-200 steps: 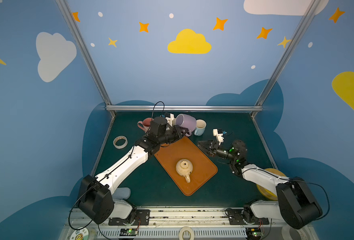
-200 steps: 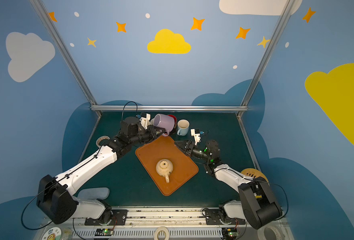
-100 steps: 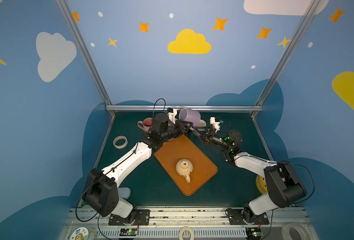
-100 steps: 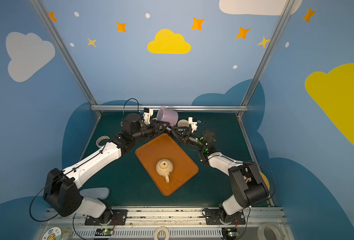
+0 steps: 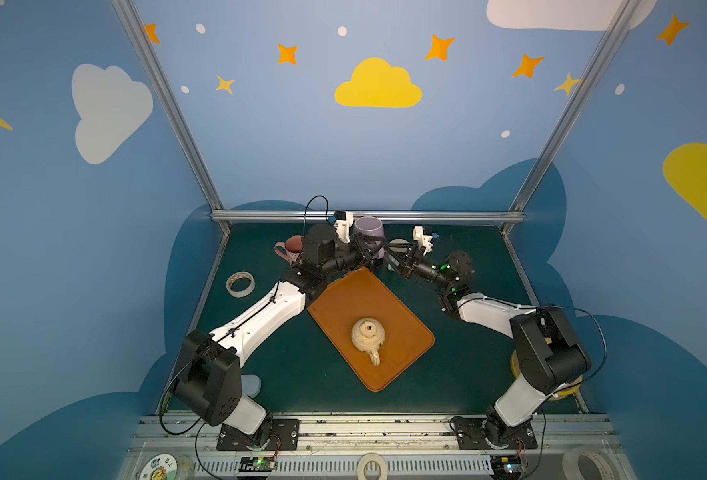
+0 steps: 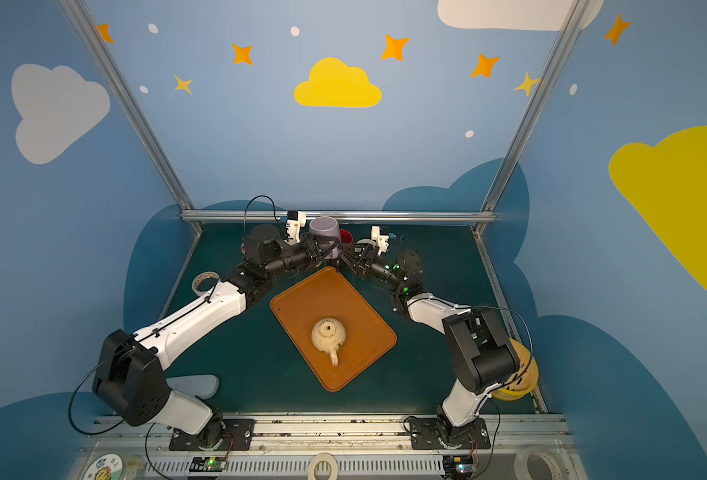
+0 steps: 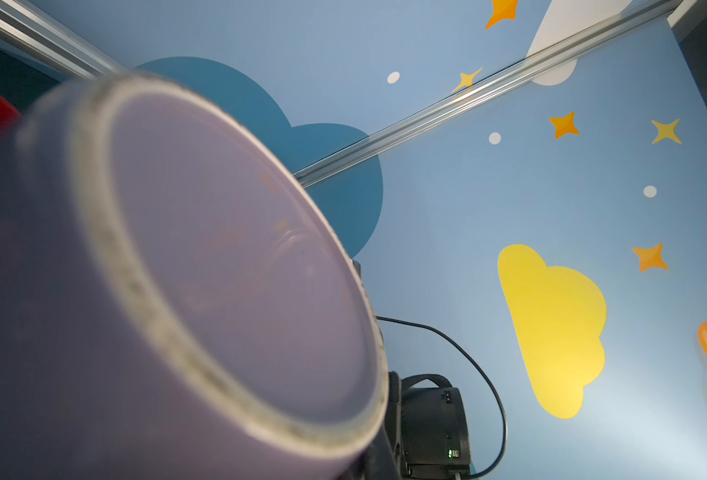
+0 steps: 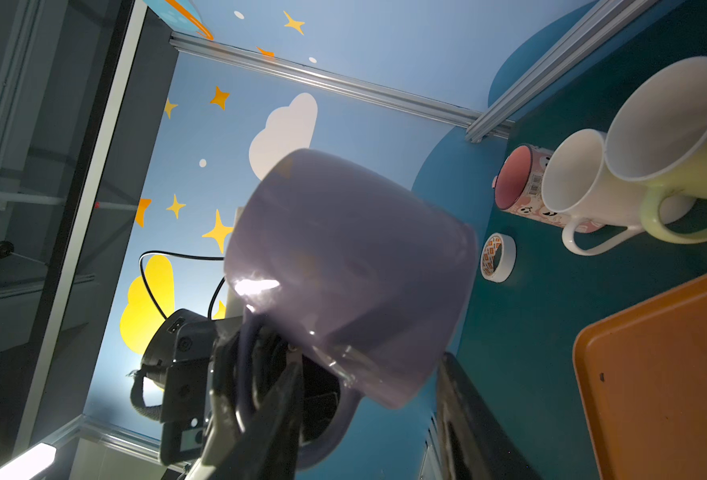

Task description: Turn the mug right side up

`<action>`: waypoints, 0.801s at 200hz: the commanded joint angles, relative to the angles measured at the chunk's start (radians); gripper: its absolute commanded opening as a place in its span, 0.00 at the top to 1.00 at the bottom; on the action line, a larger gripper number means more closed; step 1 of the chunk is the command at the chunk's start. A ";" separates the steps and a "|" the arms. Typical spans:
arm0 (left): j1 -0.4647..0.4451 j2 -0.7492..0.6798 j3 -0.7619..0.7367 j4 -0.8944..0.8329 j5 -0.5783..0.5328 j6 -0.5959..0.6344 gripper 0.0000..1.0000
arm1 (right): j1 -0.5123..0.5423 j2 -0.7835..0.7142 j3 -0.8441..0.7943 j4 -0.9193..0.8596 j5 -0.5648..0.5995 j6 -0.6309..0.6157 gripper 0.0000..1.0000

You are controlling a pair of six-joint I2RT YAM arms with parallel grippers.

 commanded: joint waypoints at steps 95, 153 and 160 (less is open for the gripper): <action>0.032 0.066 0.235 -0.365 -0.099 0.089 0.96 | 0.063 -0.342 -0.066 -0.583 0.103 -0.615 0.53; -0.011 0.115 0.386 -0.552 -0.187 0.125 0.96 | 0.168 -0.390 -0.016 -0.738 0.273 -0.834 0.57; -0.018 0.120 0.408 -0.571 -0.199 0.135 0.96 | 0.180 -0.390 -0.010 -0.749 0.295 -0.859 0.59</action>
